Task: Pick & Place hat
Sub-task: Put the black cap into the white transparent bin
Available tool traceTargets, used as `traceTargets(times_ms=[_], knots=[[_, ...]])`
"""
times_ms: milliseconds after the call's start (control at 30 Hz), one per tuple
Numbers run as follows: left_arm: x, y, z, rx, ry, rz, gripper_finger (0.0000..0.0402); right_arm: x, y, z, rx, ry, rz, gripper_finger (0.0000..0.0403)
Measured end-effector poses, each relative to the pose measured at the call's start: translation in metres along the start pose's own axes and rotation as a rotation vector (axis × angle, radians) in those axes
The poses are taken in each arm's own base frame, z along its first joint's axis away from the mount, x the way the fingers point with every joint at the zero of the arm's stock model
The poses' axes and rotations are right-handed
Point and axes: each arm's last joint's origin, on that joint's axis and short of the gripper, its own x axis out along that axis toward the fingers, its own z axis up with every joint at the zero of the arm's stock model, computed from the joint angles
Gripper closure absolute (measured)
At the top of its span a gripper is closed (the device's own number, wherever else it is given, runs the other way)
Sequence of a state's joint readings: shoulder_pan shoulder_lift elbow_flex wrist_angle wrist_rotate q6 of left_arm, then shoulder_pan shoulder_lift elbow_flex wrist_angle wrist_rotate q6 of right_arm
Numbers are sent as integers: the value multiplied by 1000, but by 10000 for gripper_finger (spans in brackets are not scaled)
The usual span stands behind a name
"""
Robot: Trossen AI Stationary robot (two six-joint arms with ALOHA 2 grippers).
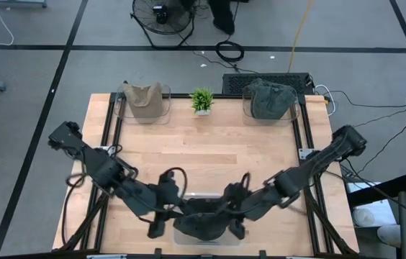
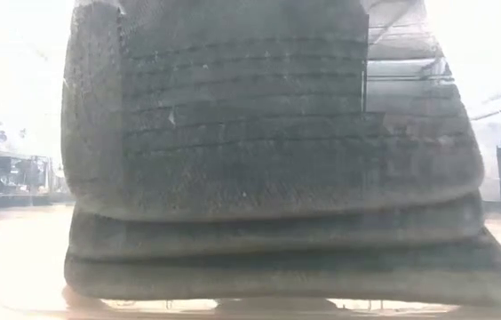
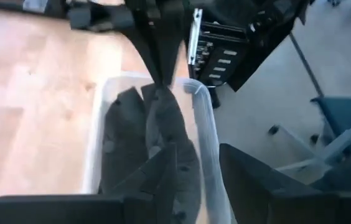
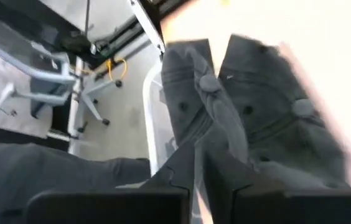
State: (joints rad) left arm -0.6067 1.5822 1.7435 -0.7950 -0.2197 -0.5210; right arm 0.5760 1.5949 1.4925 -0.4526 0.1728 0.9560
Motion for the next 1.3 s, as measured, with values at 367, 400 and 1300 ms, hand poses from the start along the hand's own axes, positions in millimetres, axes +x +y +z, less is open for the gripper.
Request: traceTargets(times_ms=[367,400,1300], knots=[[73,-26,-26,-26,119,-70,270,61,-7,-23,-93,47,-13,402],[76,-27,-28,-19,122,-68,270,64,-8,-24,-94,53,-19,402],[158,24,-63,-13,414,205,270,67,-30,-46,-62,228,-246,402]])
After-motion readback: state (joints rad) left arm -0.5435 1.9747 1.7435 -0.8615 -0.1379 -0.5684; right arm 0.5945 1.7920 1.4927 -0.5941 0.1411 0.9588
